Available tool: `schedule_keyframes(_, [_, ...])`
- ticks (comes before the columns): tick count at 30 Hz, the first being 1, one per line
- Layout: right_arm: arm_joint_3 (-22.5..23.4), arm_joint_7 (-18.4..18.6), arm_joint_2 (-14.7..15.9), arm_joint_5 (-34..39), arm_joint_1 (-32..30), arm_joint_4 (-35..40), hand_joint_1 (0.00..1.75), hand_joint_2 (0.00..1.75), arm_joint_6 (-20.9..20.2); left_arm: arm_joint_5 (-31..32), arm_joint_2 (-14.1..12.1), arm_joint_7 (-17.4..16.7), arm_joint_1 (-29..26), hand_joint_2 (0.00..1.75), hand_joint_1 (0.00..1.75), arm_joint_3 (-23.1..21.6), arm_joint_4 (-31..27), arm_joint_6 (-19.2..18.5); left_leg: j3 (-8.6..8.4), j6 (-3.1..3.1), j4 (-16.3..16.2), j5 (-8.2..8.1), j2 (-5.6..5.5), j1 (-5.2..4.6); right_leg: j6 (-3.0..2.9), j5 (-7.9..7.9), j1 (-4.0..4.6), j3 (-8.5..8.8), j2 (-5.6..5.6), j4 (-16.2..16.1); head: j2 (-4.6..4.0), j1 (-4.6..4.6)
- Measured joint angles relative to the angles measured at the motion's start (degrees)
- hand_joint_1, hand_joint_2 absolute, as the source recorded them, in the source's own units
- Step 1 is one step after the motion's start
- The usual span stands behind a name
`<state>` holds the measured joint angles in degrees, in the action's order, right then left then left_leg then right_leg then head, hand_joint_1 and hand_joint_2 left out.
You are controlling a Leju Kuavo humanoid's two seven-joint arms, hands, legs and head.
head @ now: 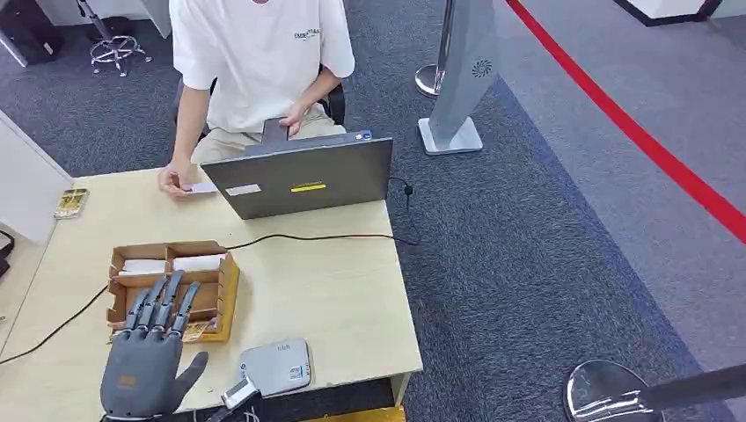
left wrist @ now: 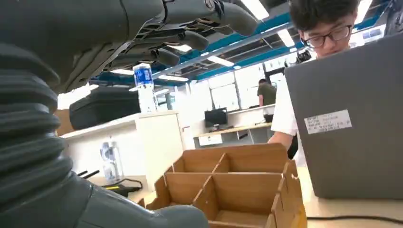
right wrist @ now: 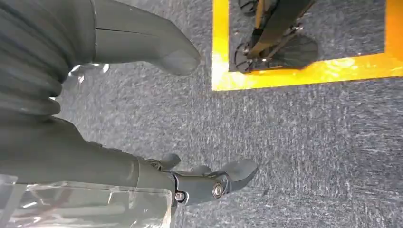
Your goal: Pass the card to the sensor for recognition and then transmit it.
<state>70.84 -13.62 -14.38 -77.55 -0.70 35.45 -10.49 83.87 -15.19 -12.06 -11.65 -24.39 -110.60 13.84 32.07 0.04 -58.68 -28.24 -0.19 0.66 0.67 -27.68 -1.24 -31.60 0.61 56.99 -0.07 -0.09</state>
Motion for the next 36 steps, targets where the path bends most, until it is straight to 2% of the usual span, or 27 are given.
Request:
schedule_keyframes(18, [0.24, -0.17, -0.96, -2.12, -0.25, 2.67, 0.0, 1.75, -0.55, 0.33, -0.5, -3.24, -2.78, 1.75, 0.0, 0.0, 0.04, 0.02, 0.0, 0.0, 0.0, 0.0, -0.01, 0.0, 0.0, 0.0, 0.0, 0.01, -0.01, 0.0, 0.0, 0.0])
schedule_keyframes(36, [0.35, -0.17, -1.9, -3.04, -0.43, 4.44, 0.0, 1.75, -1.73, 0.5, -0.76, -3.94, -3.1, 1.75, 0.0, 0.0, 0.09, -0.24, -0.01, 0.0, 0.0, 0.0, -0.01, 0.0, 0.0, 0.0, 0.0, 0.01, -0.01, 0.0, 0.0, -0.02])
